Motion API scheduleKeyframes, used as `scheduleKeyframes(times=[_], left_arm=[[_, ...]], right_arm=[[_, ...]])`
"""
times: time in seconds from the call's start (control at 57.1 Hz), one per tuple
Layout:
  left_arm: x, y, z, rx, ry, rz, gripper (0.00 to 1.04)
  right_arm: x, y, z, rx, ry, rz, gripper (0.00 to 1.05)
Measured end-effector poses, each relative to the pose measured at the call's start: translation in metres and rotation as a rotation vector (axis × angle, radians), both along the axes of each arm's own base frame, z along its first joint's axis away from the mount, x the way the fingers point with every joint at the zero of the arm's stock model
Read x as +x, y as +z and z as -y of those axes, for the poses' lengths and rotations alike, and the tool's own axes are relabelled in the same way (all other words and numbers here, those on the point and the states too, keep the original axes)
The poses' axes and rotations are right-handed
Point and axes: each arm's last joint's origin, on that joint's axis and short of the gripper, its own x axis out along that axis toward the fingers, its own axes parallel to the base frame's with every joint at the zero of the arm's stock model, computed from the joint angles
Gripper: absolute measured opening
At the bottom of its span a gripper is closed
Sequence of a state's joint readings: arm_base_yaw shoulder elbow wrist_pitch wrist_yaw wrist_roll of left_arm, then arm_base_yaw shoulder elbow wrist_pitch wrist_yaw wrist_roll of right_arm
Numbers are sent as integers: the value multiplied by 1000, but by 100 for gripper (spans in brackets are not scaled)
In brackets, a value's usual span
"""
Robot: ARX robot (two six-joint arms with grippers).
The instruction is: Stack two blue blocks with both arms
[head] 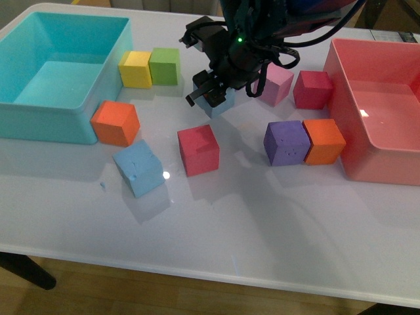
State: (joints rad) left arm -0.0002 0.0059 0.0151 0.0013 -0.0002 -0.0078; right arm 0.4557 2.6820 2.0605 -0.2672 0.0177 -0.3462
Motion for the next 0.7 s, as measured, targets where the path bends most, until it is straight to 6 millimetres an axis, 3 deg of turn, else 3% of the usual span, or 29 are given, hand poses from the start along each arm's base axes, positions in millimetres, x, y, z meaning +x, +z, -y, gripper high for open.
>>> scheduleKeyframes(times=[0.14,0.403,0.7], left_arm=[[0,0,0,0,0,0,96],[0,0,0,0,0,0,96],[0,0,0,0,0,0,96]], right_arm=[[2,-13,-7,-5,0,-24,39],[5,-20,-9,-20,-10,-26,41],[2,-28,-8,-22,-5,-8,92]])
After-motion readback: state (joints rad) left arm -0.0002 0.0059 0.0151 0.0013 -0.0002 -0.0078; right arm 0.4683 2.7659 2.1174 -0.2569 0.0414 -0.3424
